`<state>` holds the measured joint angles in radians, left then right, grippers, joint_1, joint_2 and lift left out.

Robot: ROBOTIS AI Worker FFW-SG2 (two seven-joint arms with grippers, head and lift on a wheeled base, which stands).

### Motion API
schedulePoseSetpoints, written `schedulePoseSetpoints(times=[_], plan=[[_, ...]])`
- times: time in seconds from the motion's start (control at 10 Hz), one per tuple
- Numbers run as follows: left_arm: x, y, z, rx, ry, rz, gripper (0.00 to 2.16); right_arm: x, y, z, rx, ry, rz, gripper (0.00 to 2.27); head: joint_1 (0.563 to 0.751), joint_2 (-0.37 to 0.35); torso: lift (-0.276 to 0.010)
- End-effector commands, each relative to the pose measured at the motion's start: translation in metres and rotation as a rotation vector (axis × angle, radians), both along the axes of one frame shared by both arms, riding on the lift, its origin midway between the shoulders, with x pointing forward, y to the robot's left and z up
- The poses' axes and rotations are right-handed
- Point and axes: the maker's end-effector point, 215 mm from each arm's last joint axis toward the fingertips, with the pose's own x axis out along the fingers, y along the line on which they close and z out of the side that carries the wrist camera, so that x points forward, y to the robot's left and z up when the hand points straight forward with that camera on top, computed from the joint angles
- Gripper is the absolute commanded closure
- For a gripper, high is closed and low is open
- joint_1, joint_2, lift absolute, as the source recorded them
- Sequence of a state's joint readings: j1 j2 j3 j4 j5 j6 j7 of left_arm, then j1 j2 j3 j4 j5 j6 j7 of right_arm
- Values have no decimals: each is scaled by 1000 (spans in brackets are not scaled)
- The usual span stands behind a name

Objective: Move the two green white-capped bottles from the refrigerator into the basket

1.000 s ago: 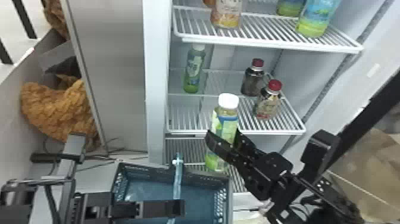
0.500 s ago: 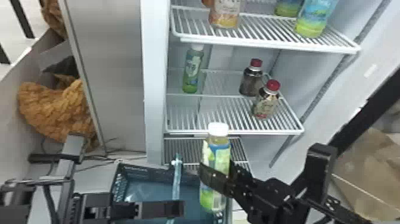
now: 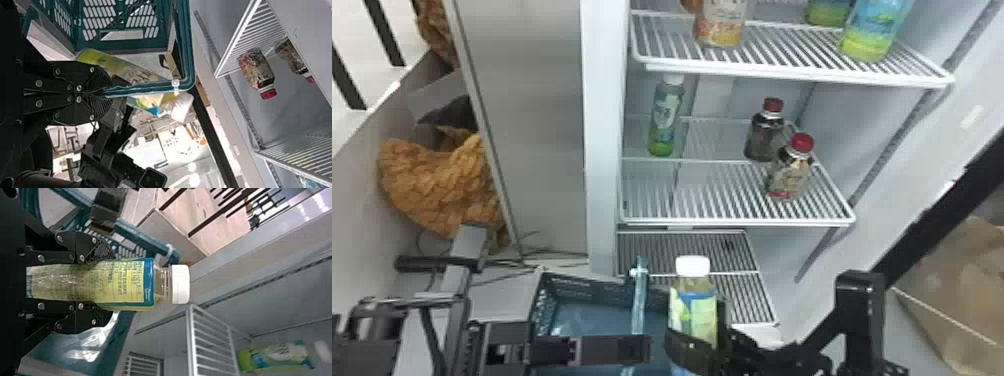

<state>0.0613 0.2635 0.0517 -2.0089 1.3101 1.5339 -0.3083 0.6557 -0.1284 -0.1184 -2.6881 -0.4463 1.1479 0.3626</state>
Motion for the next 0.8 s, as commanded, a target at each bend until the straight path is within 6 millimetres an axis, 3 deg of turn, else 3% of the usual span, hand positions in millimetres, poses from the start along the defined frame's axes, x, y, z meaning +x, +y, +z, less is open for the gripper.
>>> schedulePoseSetpoints(times=[0.0, 0.2, 0.4, 0.5, 0.7], plan=[[0, 0, 0, -1, 0, 0, 1161, -5, 1, -13, 16, 44, -2, 897, 695, -183, -263], [-1, -1, 1, -3, 1, -3, 1161, -3, 3, -24, 41, 65, -4, 884, 695, -184, -263], [-1, -1, 0, -3, 3, -1, 1161, -1, 3, -25, 40, 63, -6, 647, 695, -179, -263], [-1, -1, 0, -3, 3, -1, 1161, 3, 0, -23, 34, 48, -15, 510, 695, -178, -263], [-1, 0, -1, -3, 5, 1, 1161, 18, -8, -7, 23, -27, -42, 472, 695, -183, -263]])
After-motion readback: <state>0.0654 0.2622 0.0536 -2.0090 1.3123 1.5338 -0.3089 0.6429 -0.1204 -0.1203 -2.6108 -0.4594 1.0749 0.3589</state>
